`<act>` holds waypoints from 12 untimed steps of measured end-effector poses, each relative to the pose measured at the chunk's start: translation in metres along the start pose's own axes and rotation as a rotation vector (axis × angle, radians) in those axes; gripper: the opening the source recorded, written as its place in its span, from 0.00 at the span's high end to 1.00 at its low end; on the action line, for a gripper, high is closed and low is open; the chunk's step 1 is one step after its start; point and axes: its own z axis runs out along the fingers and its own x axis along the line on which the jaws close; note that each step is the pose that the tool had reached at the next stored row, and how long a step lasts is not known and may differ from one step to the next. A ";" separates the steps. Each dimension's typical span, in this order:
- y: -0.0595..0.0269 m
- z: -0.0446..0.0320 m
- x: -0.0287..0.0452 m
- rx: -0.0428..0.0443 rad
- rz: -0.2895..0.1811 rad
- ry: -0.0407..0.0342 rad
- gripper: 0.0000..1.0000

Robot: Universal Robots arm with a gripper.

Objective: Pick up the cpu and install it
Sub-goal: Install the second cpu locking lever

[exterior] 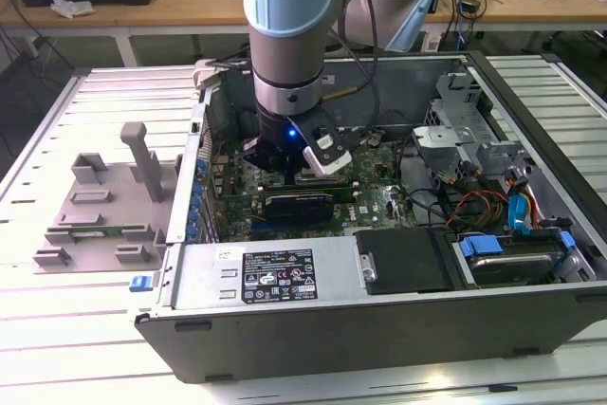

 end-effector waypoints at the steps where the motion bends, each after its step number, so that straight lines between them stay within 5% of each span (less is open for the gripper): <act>1: -0.0001 0.0006 0.0001 -0.0017 0.000 -0.0004 0.89; 9: -0.0013 0.0073 0.0001 -0.0327 0.000 -0.0034 0.89; 12: -0.0018 0.0098 0.0001 -0.0528 -0.001 -0.0059 0.89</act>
